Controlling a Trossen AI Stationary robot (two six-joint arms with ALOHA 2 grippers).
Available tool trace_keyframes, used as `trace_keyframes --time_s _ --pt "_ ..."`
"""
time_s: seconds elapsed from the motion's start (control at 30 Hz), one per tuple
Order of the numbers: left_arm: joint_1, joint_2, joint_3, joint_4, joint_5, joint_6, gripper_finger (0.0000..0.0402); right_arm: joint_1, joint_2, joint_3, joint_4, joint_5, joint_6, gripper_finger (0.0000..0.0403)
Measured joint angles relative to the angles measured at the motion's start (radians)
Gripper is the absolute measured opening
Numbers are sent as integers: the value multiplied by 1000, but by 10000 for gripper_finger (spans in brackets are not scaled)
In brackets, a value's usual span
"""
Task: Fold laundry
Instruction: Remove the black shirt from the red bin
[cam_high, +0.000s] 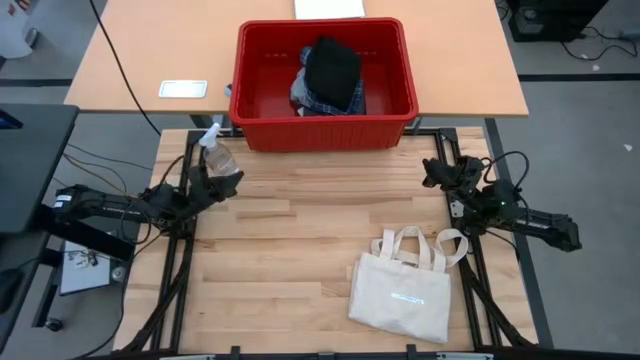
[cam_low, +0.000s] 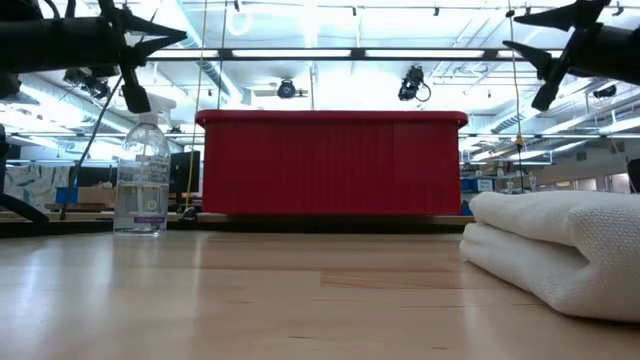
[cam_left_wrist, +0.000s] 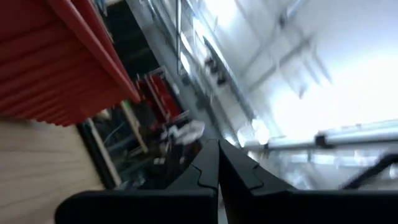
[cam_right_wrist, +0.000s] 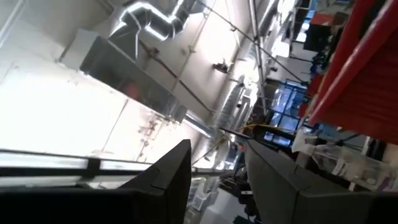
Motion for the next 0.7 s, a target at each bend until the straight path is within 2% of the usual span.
trace_keyframes --time_s 0.1,0.23,0.43,0.53,0.6,0.7 --pt "9 0 17 24 -58 -20 9 0 9 6 14 0 -3 159" --pt "29 13 107 -10 -8 56 9 0 74 98 11 23 -96 159" --pt "56 114 320 -105 -2 273 9 -9 279 331 -30 111 -335 159" --pt "95 169 439 -207 -1 337 9 -28 412 448 -70 107 -397 159" --pt "134 200 517 -311 34 329 9 -41 510 535 -95 85 -427 159" --pt "204 255 630 -476 157 305 9 -66 657 681 -180 49 -483 158"
